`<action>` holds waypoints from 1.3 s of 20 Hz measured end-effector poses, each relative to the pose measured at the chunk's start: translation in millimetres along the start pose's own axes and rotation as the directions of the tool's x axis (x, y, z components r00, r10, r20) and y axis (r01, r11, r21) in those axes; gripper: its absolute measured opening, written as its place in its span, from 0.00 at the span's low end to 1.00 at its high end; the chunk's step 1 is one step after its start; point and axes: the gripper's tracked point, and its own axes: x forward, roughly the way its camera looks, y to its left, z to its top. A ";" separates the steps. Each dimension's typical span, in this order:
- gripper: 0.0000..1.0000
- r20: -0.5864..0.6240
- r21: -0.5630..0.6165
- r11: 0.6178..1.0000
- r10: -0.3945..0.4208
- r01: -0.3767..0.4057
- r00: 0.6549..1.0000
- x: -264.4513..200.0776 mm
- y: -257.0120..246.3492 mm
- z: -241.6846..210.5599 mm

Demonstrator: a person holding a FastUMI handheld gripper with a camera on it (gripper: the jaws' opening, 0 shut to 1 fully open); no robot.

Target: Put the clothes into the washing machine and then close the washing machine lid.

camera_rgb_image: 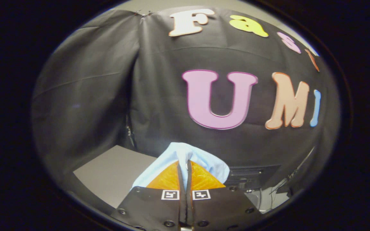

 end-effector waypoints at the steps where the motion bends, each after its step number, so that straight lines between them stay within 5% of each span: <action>1: 0.01 0.007 0.015 1.000 -0.021 0.021 1.000 -1.9 -18.1 0.5; 9: 0.00 -0.042 0.022 0.979 -0.202 0.203 0.978 17.6 -106.1 -65.1; 21: 0.01 -0.242 0.028 0.977 -0.199 0.211 0.950 80.2 -135.9 -239.2; 26: 0.01 -0.281 0.035 0.973 -0.212 0.230 0.936 88.9 -141.4 -275.5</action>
